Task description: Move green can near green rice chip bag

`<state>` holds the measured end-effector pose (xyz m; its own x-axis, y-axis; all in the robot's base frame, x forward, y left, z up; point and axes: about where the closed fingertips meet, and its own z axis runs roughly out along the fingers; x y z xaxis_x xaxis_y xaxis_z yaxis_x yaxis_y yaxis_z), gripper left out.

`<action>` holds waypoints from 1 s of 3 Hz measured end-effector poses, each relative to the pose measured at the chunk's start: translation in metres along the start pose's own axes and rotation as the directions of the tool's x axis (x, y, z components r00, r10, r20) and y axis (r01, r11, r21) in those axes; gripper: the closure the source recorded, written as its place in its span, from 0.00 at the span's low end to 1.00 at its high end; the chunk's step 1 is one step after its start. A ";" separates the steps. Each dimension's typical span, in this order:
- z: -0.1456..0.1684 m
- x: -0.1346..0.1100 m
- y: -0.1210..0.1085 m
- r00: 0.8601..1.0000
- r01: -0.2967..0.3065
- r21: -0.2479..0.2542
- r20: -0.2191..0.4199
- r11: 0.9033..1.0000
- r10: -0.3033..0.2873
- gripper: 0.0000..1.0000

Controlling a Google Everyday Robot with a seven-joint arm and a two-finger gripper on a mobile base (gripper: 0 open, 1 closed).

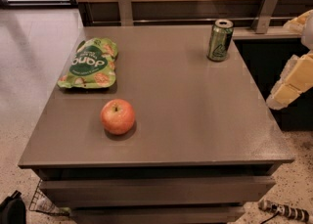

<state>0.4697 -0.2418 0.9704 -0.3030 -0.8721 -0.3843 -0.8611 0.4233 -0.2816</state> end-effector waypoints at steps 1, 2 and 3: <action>0.030 0.016 -0.050 0.950 -0.172 0.052 0.272 0.984 0.151 0.00; 0.025 0.006 -0.103 0.859 -0.259 0.106 0.480 0.960 0.179 0.00; 0.025 -0.008 -0.138 0.748 -0.314 0.110 0.640 0.943 0.174 0.00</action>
Offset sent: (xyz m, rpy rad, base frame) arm 0.1451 -0.0718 0.0399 0.6855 -0.4911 -0.1793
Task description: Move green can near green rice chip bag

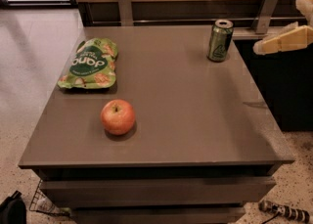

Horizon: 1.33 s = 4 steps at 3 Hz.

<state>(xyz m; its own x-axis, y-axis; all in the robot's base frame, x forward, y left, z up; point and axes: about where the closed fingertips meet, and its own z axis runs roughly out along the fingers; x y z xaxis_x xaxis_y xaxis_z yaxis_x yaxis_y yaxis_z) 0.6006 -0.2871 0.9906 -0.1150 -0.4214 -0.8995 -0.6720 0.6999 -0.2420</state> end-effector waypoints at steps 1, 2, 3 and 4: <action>0.027 -0.010 -0.011 0.980 -0.081 -0.014 0.182 0.997 0.083 0.00; 0.027 -0.010 -0.011 0.980 -0.081 -0.015 0.182 0.997 0.083 0.00; 0.036 -0.005 -0.011 0.976 -0.105 0.002 0.190 0.994 0.103 0.00; 0.061 0.010 -0.022 0.955 -0.146 -0.020 0.257 0.989 0.146 0.00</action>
Offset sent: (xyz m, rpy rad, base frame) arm 0.0240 0.0069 0.0019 0.1512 -0.0701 0.0116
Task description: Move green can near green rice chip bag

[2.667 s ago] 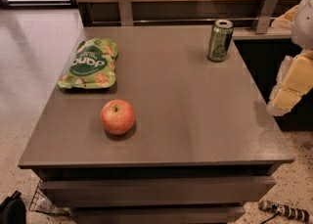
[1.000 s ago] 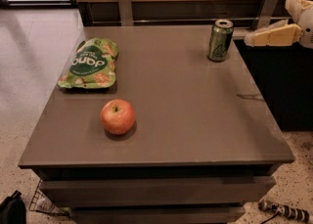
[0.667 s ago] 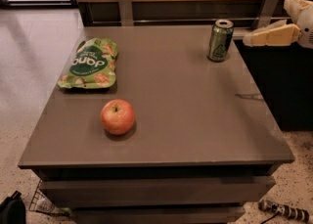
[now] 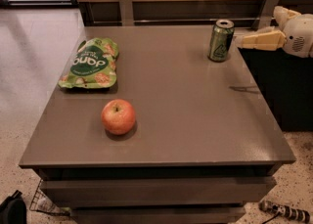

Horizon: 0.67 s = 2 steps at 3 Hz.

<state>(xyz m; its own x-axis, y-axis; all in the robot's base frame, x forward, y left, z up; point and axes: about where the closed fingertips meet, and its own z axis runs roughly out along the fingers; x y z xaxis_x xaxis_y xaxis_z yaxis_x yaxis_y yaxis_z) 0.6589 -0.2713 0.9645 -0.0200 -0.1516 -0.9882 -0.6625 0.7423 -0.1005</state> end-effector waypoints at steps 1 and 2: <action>0.035 0.031 -0.017 0.998 -0.060 -0.026 0.019 0.998 0.060 0.00; 0.057 0.056 -0.026 0.996 -0.094 -0.032 -0.011 0.995 0.093 0.00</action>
Offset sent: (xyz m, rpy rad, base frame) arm 0.0724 0.0030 -0.0804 0.0611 0.1152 0.0087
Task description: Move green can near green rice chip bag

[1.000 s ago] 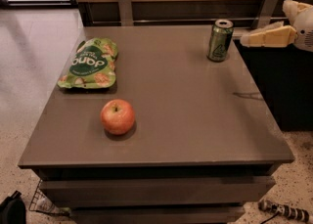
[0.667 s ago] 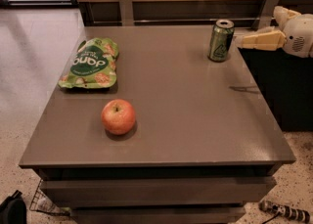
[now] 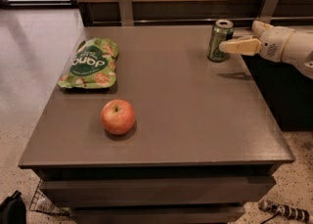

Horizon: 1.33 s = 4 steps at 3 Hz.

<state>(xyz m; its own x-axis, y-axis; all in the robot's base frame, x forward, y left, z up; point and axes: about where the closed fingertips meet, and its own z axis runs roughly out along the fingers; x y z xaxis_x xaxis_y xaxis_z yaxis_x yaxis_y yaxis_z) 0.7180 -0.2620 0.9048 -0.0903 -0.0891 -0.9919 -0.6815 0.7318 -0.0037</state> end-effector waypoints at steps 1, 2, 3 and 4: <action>0.020 0.013 -0.006 1.000 -0.017 -0.009 0.001 1.000 0.017 0.00; 0.042 0.022 -0.003 0.999 -0.030 -0.035 0.014 0.999 0.030 0.11; 0.048 0.023 -0.001 0.999 -0.032 -0.042 0.016 0.999 0.033 0.34; 0.051 0.023 0.001 0.999 -0.033 -0.047 0.016 0.998 0.033 0.56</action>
Offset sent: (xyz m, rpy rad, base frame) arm 0.0484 0.0478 -0.0420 0.0687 0.0064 0.0670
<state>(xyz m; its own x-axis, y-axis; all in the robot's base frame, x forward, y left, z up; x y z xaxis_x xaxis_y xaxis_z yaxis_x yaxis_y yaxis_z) 0.7519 -0.2290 0.8754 -0.1015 -0.0541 -0.9934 -0.7119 0.7015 0.0345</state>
